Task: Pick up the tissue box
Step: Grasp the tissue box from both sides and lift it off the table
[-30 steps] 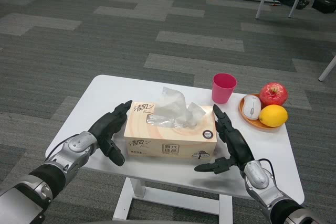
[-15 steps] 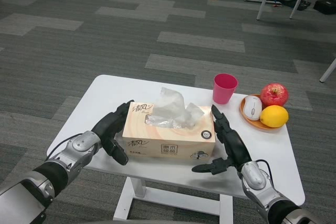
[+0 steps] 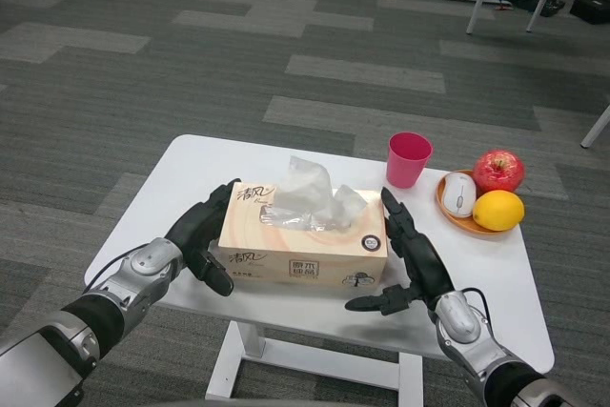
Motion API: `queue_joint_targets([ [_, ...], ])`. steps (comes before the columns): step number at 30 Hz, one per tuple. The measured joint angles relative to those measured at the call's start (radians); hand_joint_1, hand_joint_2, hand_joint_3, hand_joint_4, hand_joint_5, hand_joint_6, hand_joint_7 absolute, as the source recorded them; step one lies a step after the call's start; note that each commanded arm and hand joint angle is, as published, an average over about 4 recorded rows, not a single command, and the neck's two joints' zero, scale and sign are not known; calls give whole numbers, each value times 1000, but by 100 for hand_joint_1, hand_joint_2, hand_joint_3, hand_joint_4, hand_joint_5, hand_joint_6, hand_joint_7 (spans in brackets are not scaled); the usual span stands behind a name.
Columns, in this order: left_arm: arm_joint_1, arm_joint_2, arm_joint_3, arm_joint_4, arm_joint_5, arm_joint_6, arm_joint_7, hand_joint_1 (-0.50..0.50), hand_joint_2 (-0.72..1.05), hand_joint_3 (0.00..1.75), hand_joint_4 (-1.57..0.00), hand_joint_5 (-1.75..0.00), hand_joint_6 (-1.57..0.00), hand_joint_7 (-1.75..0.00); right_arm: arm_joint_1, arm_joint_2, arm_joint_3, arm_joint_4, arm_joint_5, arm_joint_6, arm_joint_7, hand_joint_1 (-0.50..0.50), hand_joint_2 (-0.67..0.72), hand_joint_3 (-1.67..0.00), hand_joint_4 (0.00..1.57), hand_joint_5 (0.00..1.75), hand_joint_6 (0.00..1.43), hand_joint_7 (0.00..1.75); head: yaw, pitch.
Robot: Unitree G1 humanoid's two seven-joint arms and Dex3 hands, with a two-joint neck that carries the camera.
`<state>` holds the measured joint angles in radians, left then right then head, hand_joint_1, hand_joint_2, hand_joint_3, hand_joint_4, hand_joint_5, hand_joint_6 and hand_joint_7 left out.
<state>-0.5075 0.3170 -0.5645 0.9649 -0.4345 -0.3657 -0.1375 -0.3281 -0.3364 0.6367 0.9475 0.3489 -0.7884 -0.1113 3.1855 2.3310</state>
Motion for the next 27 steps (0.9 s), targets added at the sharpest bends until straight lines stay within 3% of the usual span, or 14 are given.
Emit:
queue_joint_targets([
  [27, 16, 16, 65, -146, -17, -8, 2, 50, -64, 0, 0, -10, 0, 0, 21, -31, -34, -139, 8, 9, -9, -17, -22, -24, 6, 10, 0, 7, -7, 2],
])
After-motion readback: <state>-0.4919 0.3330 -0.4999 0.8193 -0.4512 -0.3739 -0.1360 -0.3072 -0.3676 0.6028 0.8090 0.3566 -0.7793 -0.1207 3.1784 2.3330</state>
